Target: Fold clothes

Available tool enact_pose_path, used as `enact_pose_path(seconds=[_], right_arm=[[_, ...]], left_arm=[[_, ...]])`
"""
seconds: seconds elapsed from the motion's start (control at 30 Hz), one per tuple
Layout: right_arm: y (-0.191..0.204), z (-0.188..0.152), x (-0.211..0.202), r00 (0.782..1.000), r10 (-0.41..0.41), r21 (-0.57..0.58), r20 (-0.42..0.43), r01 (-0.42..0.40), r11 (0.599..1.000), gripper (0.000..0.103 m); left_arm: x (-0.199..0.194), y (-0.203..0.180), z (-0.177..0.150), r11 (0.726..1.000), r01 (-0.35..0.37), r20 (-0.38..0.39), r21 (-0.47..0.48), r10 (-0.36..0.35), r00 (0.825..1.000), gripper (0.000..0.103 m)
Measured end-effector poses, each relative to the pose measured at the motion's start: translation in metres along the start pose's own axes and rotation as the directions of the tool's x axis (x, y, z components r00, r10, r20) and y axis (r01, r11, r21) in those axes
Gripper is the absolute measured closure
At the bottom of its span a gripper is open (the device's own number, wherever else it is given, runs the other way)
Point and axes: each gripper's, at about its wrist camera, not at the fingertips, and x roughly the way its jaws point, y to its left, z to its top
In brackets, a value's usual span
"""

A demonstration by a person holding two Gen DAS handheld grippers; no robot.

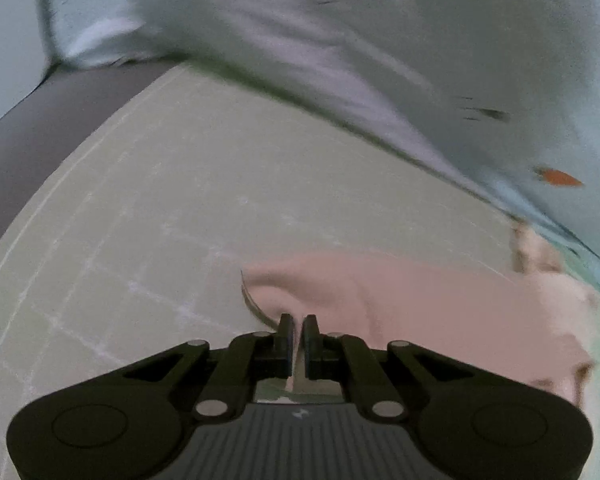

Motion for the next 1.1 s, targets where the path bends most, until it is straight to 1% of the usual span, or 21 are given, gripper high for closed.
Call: enact_pose_path(seconds=[0.07, 0.13, 0.17, 0.23, 0.27, 0.3, 0.33, 0.4, 0.47, 0.53, 0.6, 0.63, 0.73, 0.8, 0.9, 1.0, 1.07, 1.1], right_arm=[[-0.004, 0.003, -0.001, 1.000, -0.010, 0.027, -0.012, 0.010, 1.000, 0.000], [-0.013, 0.005, -0.006, 1.000, -0.018, 0.069, -0.014, 0.019, 0.997, 0.000], [-0.019, 0.006, -0.009, 1.000, -0.021, 0.094, -0.009, 0.022, 0.995, 0.000], [-0.031, 0.007, -0.014, 0.999, -0.040, 0.128, -0.008, 0.040, 0.991, 0.000], [-0.038, 0.007, -0.017, 0.999, -0.054, 0.144, -0.008, 0.054, 0.988, 0.000], [-0.043, 0.008, -0.019, 0.998, -0.064, 0.151, -0.006, 0.065, 0.986, 0.000], [-0.049, 0.008, -0.021, 0.997, -0.078, 0.157, -0.006, 0.078, 0.985, 0.000], [-0.059, 0.009, -0.024, 0.996, -0.091, 0.168, -0.001, 0.090, 0.982, 0.000], [-0.068, 0.010, -0.026, 0.995, -0.100, 0.178, 0.003, 0.098, 0.979, 0.000], [-0.074, 0.010, -0.028, 0.995, -0.104, 0.187, 0.006, 0.101, 0.977, 0.000], [-0.079, 0.010, -0.030, 0.995, -0.097, 0.193, 0.013, 0.092, 0.977, 0.000], [-0.080, 0.010, -0.031, 0.996, -0.090, 0.191, 0.015, 0.086, 0.978, 0.000], [-0.083, 0.011, -0.034, 0.997, -0.068, 0.180, 0.024, 0.062, 0.982, 0.000], [-0.083, 0.012, -0.036, 0.998, -0.049, 0.165, 0.033, 0.043, 0.985, 0.000], [-0.079, 0.017, -0.039, 0.998, -0.017, 0.120, 0.054, 0.011, 0.993, 0.000], [-0.067, 0.025, -0.038, 0.995, 0.052, 0.007, 0.079, -0.053, 0.999, 0.000], [-0.057, 0.032, -0.035, 0.991, 0.107, -0.078, 0.076, -0.101, 0.992, 0.000], [-0.050, 0.036, -0.032, 0.988, 0.132, -0.117, 0.074, -0.123, 0.985, 0.000]], left_arm=[[-0.008, -0.019, 0.000, 0.998, 0.054, -0.002, 0.029, -0.054, 0.999, 0.098], [-0.019, -0.050, -0.001, 0.985, 0.141, -0.007, 0.098, -0.141, 0.990, 0.098], [-0.024, -0.066, -0.003, 0.973, 0.187, -0.017, 0.135, -0.186, 0.982, 0.098], [-0.033, -0.099, -0.015, 0.934, 0.281, -0.058, 0.220, -0.275, 0.960, 0.098], [-0.036, -0.113, -0.021, 0.915, 0.314, -0.082, 0.252, -0.303, 0.949, 0.098], [-0.037, -0.124, -0.027, 0.901, 0.339, -0.112, 0.270, -0.320, 0.941, 0.097], [-0.037, -0.133, -0.035, 0.890, 0.362, -0.152, 0.278, -0.331, 0.931, 0.093], [-0.033, -0.142, -0.048, 0.890, 0.380, -0.215, 0.251, -0.332, 0.919, 0.082], [-0.029, -0.143, -0.057, 0.905, 0.366, -0.266, 0.217, -0.306, 0.914, 0.051], [-0.031, -0.137, -0.062, 0.917, 0.344, -0.277, 0.202, -0.283, 0.918, 0.036], [-0.035, -0.132, -0.060, 0.926, 0.319, -0.269, 0.200, -0.261, 0.927, 0.035], [-0.037, -0.128, -0.059, 0.933, 0.300, -0.262, 0.200, -0.244, 0.934, 0.031], [-0.042, -0.117, -0.054, 0.956, 0.233, -0.241, 0.179, -0.187, 0.952, 0.017], [-0.049, -0.110, -0.055, 0.967, 0.200, -0.233, 0.160, -0.160, 0.959, 0.016], [-0.053, -0.107, -0.057, 0.975, 0.145, -0.211, 0.170, -0.108, 0.972, 0.011], [-0.058, -0.107, -0.064, 0.976, 0.066, -0.160, 0.207, -0.033, 0.987, 0.010], [-0.061, -0.106, -0.068, 0.976, 0.021, -0.136, 0.218, 0.009, 0.991, 0.010], [-0.062, -0.106, -0.069, 0.977, 0.012, -0.134, 0.214, 0.017, 0.991, 0.010]])
